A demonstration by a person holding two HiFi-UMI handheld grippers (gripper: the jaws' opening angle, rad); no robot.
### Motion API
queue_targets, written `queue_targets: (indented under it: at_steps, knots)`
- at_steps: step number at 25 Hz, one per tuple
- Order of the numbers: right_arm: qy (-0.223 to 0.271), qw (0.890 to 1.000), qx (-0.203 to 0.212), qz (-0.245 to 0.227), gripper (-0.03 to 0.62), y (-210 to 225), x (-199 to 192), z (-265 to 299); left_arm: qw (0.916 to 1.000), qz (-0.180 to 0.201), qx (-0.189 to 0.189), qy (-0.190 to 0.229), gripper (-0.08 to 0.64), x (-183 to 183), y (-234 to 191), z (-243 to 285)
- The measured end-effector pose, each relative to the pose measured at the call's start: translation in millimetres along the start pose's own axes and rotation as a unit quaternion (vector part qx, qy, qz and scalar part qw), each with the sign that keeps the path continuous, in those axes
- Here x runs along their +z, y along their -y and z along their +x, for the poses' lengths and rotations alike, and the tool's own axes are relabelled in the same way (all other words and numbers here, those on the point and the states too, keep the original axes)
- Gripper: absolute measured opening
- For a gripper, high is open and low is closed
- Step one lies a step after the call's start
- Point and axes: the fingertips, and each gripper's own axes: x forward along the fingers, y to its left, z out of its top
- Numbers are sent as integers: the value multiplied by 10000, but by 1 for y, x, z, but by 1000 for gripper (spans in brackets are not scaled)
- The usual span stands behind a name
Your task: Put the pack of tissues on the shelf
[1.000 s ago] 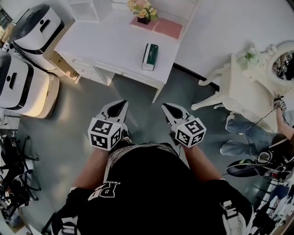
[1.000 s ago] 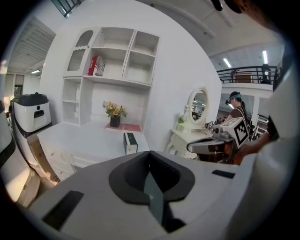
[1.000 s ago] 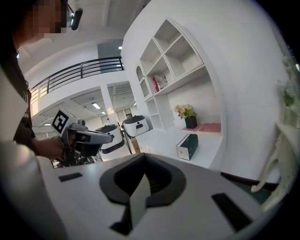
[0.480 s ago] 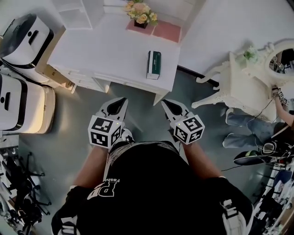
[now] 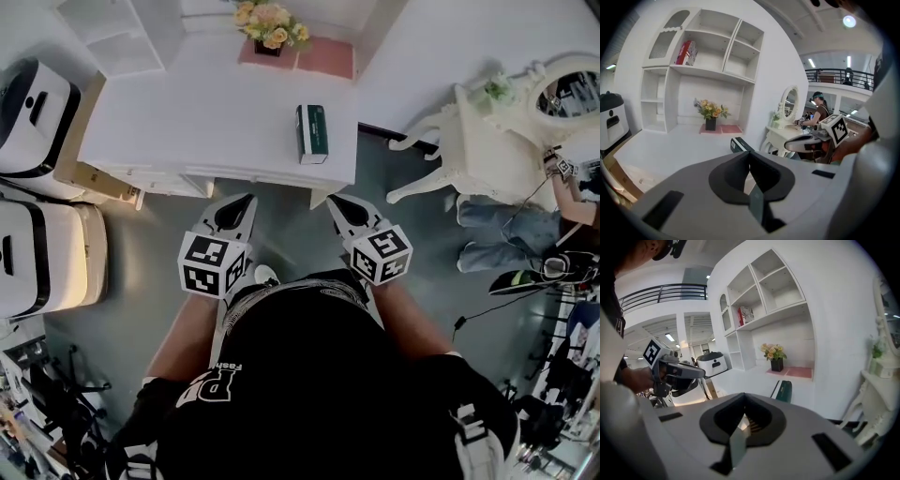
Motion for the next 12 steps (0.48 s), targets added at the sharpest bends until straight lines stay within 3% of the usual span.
queue_targets:
  at_steps: [7, 12]
  knots:
    - [-231, 9985, -489, 80, 12, 14, -14, 28, 9996, 3, -216, -201, 14, -7, -19, 15]
    - [-380, 9936, -1010, 333, 94, 49, -29, 49, 9992, 28, -243, -324, 14, -11, -29, 32]
